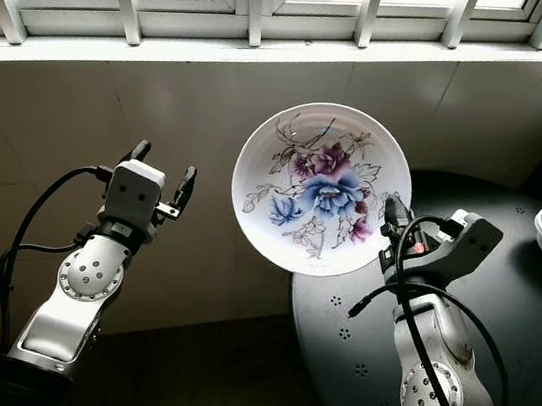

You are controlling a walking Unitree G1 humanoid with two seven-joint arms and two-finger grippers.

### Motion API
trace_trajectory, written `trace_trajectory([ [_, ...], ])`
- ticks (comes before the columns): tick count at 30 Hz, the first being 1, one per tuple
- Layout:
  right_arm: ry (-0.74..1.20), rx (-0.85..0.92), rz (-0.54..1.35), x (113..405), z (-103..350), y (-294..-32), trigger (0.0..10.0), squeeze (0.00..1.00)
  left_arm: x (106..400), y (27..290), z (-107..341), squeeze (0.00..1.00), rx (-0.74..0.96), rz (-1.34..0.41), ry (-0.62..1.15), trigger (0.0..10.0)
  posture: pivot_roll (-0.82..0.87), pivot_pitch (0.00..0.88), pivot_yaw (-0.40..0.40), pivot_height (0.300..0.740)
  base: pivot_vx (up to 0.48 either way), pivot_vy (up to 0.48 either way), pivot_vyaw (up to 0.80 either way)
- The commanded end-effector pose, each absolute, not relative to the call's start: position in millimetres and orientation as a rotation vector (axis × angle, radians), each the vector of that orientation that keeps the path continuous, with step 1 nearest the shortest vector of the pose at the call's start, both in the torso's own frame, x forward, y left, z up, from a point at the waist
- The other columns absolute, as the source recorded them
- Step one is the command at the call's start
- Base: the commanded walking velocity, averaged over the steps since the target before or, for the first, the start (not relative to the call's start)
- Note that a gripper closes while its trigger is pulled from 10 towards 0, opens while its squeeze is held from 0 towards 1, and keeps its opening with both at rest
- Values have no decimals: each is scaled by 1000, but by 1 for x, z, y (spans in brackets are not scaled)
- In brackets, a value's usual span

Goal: Kitchen organization

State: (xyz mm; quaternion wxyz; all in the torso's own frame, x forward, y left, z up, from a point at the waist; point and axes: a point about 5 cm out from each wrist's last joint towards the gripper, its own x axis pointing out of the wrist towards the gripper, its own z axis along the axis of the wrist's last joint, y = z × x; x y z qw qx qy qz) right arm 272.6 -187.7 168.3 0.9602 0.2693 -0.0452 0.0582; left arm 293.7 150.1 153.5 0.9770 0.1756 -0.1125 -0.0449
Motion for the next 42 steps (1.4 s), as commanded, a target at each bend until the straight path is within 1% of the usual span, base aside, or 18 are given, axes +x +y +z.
trace_trajectory([
  [1,-148,525,139,270,180,-187,0,0,294,155,153,0,367,-67,-215,10000,-10,0,-14,740,0,0,800],
  [10,-141,518,146,270,177,-185,0,0,293,153,152,0,318,-84,-200,10000,-8,0,-14,740,0,0,800],
  [11,-139,517,148,270,177,-184,0,0,293,151,152,0,303,-105,-192,10000,-8,0,-14,740,0,330,800],
  [18,-138,519,154,271,177,-183,0,0,292,149,154,0,307,-109,-213,10000,-8,0,-14,740,0,425,800],
  [20,-137,520,155,271,177,-182,0,0,291,149,156,0,313,-110,-236,10000,-8,0,-14,740,0,0,800],
  [42,-135,508,174,272,176,-178,0,0,291,150,157,0,319,-96,-239,10000,0,0,-20,740,0,0,800],
])
